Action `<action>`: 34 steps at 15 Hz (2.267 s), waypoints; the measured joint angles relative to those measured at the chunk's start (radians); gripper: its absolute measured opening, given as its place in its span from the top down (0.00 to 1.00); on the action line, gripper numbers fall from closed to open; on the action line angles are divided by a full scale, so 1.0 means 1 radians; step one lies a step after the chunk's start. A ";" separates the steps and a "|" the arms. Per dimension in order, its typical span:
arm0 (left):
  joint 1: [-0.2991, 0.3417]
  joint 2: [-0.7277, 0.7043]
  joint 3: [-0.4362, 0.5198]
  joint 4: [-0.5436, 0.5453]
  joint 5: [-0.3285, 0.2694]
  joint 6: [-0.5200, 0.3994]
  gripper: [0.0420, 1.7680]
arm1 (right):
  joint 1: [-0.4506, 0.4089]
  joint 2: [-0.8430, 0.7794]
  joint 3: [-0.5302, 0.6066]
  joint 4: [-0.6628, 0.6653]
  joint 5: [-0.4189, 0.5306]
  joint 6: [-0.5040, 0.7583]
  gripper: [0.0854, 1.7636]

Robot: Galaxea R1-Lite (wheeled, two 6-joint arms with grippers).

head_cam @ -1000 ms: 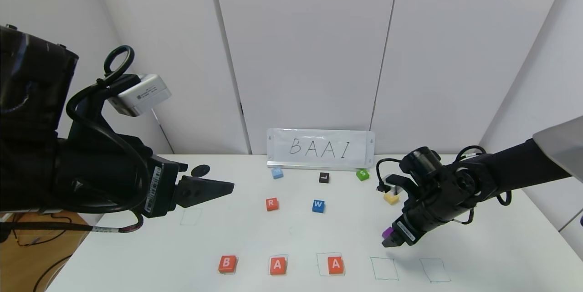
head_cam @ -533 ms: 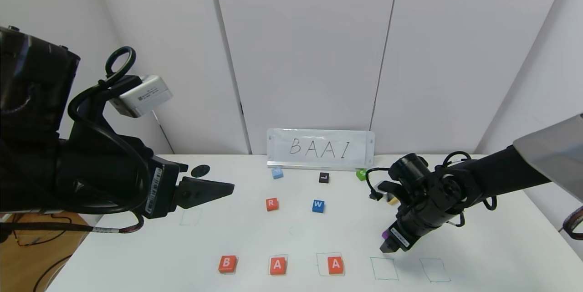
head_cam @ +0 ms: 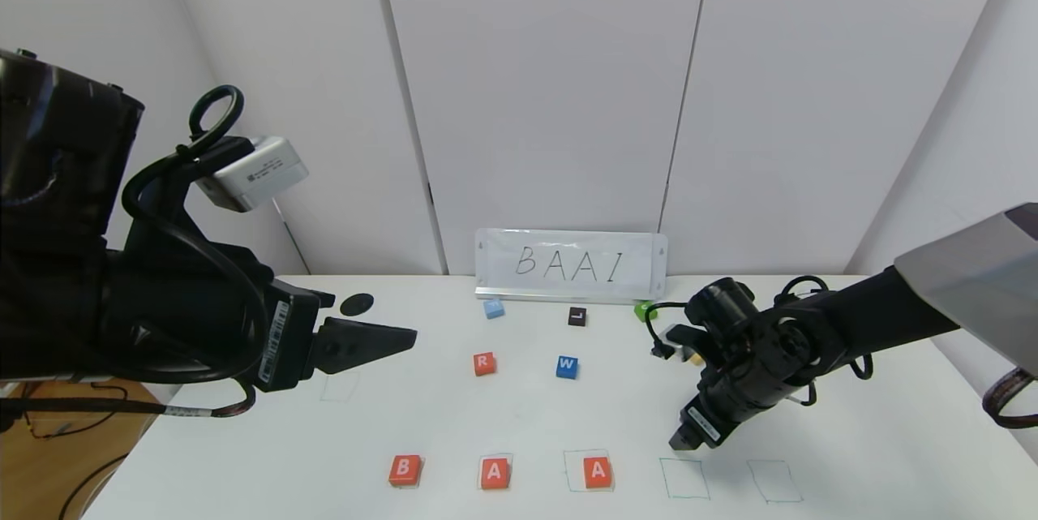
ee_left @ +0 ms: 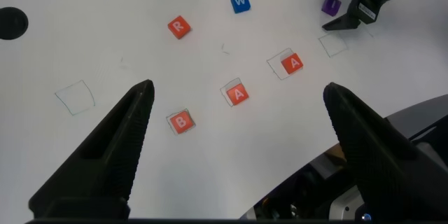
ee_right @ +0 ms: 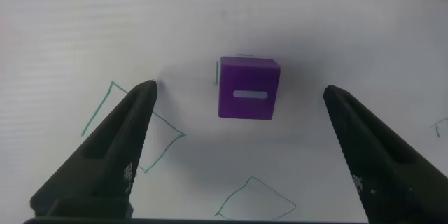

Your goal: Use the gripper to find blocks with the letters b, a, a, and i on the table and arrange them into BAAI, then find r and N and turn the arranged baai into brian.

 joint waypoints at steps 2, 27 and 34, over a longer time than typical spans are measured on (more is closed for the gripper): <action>0.000 0.000 0.000 0.000 0.000 0.001 0.03 | 0.001 0.004 0.001 0.000 0.003 -0.003 0.03; -0.013 0.004 0.015 0.000 0.002 0.016 0.03 | 0.020 -0.087 0.022 0.093 0.008 -0.201 0.74; -0.014 0.006 0.017 0.000 0.003 0.029 0.03 | 0.025 -0.144 0.042 0.167 0.132 -0.489 0.74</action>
